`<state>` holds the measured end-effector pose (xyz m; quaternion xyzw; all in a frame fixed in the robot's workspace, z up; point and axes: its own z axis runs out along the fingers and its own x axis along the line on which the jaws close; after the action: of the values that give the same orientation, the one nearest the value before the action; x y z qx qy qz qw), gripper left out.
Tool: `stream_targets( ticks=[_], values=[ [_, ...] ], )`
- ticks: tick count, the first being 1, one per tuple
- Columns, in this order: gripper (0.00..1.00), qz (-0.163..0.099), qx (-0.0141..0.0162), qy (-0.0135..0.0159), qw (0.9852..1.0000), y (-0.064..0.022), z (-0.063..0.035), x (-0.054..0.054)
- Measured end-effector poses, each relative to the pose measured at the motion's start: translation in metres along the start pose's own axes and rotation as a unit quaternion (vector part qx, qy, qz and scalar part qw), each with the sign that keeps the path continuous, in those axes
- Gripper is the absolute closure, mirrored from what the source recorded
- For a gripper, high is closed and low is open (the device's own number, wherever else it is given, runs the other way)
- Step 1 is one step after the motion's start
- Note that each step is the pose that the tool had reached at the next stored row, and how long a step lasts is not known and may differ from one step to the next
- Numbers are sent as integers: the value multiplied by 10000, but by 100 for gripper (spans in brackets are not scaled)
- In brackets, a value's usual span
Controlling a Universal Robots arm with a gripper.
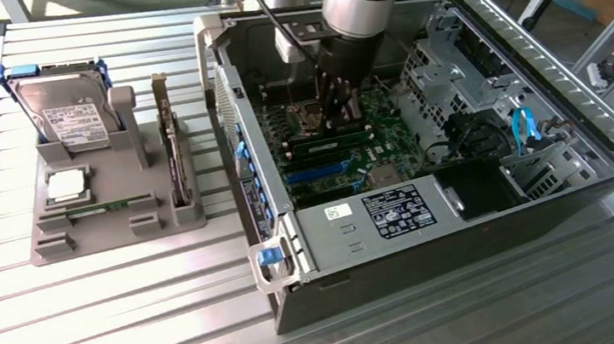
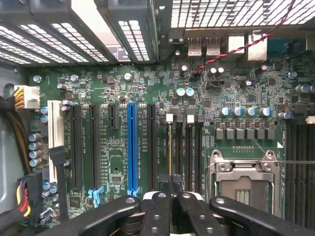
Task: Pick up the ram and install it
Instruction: 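Press down the ram until it locks into place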
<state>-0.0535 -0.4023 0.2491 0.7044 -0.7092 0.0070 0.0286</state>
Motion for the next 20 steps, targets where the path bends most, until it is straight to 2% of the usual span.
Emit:
stream_targets(
  ticks=[10,20],
  values=[
    [90,-1,-1,1,10000,14,-12,1],
    [90,0,0,-1,10000,189,-6,2]
  ],
)
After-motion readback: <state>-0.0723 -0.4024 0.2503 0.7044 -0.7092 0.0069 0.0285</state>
